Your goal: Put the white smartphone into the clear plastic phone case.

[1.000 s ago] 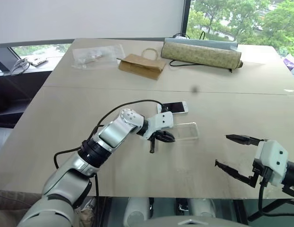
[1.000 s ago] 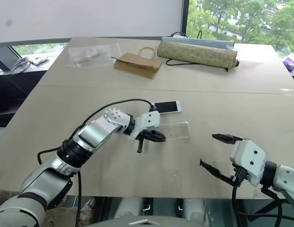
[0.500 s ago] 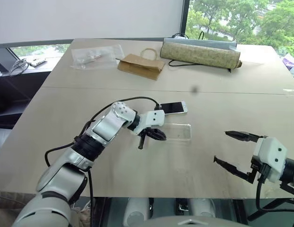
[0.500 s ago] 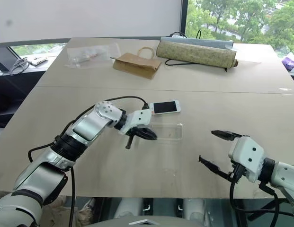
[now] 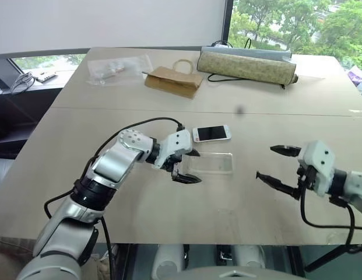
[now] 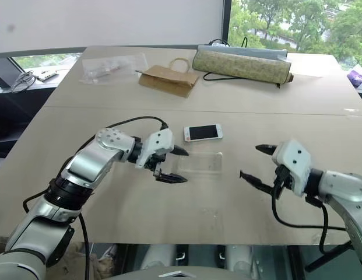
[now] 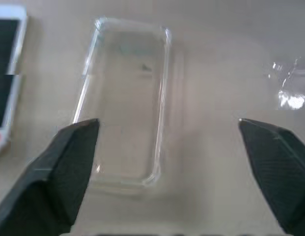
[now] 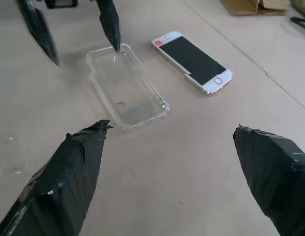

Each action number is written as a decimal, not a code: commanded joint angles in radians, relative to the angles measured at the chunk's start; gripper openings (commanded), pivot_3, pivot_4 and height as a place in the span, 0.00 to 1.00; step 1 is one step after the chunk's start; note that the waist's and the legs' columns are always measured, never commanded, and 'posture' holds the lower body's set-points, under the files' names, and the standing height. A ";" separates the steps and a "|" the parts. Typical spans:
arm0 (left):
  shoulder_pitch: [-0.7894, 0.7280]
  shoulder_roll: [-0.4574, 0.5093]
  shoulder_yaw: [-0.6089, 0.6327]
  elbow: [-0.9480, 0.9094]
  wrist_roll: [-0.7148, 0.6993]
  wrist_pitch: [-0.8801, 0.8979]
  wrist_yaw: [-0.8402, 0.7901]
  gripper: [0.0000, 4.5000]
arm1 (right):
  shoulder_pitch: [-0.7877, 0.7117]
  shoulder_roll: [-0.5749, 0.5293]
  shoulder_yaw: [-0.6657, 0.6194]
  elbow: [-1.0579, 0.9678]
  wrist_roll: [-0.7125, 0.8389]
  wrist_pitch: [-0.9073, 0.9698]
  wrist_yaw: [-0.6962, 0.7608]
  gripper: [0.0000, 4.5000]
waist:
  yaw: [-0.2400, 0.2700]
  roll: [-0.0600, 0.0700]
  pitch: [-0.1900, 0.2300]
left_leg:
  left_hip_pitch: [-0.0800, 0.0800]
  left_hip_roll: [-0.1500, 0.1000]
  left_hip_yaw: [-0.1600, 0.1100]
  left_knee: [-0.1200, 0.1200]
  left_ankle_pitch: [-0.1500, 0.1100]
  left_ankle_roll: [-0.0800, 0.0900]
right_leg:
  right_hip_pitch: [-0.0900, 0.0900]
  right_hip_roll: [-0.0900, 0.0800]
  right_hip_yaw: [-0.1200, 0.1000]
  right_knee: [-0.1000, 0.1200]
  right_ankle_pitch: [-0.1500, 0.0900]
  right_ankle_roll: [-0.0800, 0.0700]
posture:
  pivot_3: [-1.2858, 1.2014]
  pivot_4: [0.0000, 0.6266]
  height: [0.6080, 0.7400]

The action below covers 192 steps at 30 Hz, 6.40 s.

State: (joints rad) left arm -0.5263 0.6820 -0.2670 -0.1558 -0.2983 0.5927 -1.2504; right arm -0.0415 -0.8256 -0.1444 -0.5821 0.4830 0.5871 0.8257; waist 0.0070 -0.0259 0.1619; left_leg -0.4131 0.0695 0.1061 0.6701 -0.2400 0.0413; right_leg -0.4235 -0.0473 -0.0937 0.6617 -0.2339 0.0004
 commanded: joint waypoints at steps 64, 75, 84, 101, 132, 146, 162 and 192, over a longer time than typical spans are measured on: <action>0.632 0.042 0.621 -0.488 -0.459 -0.012 0.466 1.00 | -1.245 0.637 0.537 1.917 -0.832 -0.546 0.439 0.63 | -0.050 0.002 -0.004 | 0.001 0.002 0.006 -0.003 0.002 -0.006 | -0.004 -0.006 0.004 0.001 0.003 -0.006 | 0.52 0.24 1.00; 0.626 0.030 0.563 -0.396 -0.392 -0.092 0.411 1.00 | -1.278 0.534 0.420 1.818 -0.722 -0.570 0.509 0.63 | -0.041 0.005 -0.003 | -0.002 0.002 0.006 -0.003 0.002 -0.006 | -0.006 -0.006 0.003 0.001 0.004 -0.006 | 0.52 0.24 1.00; 0.568 0.029 0.485 -0.284 -0.338 -0.148 0.351 1.00 | -1.004 0.395 0.408 1.177 -0.626 -0.312 0.638 0.63 | -0.039 0.006 -0.002 | -0.003 0.002 0.007 -0.006 0.002 -0.006 | -0.007 -0.006 0.003 0.000 0.004 -0.006 | 0.52 0.24 1.00; 0.488 0.074 0.405 -0.137 -0.255 -0.193 0.198 1.00 | -0.647 0.145 0.569 0.278 -0.688 0.109 0.478 0.63 | -0.019 0.008 -0.001 | -0.002 0.002 0.008 -0.005 -0.001 -0.002 | -0.009 -0.005 0.001 0.000 0.003 -0.006 | 0.52 0.24 1.00; 0.470 0.048 0.370 -0.140 -0.237 -0.190 0.206 1.00 | -0.777 0.114 0.737 0.191 -0.676 0.332 0.466 0.63 | -0.019 0.008 -0.001 | -0.003 0.002 0.008 -0.005 -0.001 -0.001 | -0.009 -0.005 0.001 -0.001 0.003 -0.005 | 0.52 0.24 1.00; 0.473 0.047 0.372 -0.152 -0.241 -0.187 0.219 1.00 | -0.793 0.111 0.757 0.212 -0.658 0.346 0.416 0.63 | -0.019 0.008 -0.001 | -0.003 0.002 0.008 -0.005 -0.001 -0.001 | -0.009 -0.005 0.001 -0.001 0.003 -0.005 | 0.52 0.24 1.00; 0.475 0.047 0.370 -0.158 -0.240 -0.191 0.229 1.00 | -0.784 0.094 0.796 0.185 -0.664 0.338 0.385 0.63 | -0.019 0.008 -0.001 | -0.003 0.002 0.008 -0.005 -0.001 -0.001 | -0.009 -0.005 0.001 -0.001 0.003 -0.005 | 0.52 0.24 1.00; 0.407 0.064 0.333 -0.017 -0.189 -0.271 0.137 0.88 | -0.715 0.187 0.521 0.025 -0.383 0.496 0.288 0.71 | -0.018 0.007 -0.001 | -0.003 0.002 0.008 -0.005 -0.001 -0.001 | -0.009 -0.005 0.001 -0.001 0.003 -0.005 | 0.52 0.24 1.00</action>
State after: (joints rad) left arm -0.0994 0.7308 0.0648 -0.1916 -0.4951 0.3535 -1.0870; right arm -0.7649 -0.6517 0.4395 -0.5125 0.0497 1.0710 1.1262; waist -0.0105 -0.0188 0.1604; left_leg -0.4162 0.0714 0.1136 0.6653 -0.2410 0.0400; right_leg -0.4324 -0.0521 -0.0934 0.6612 -0.2308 -0.0049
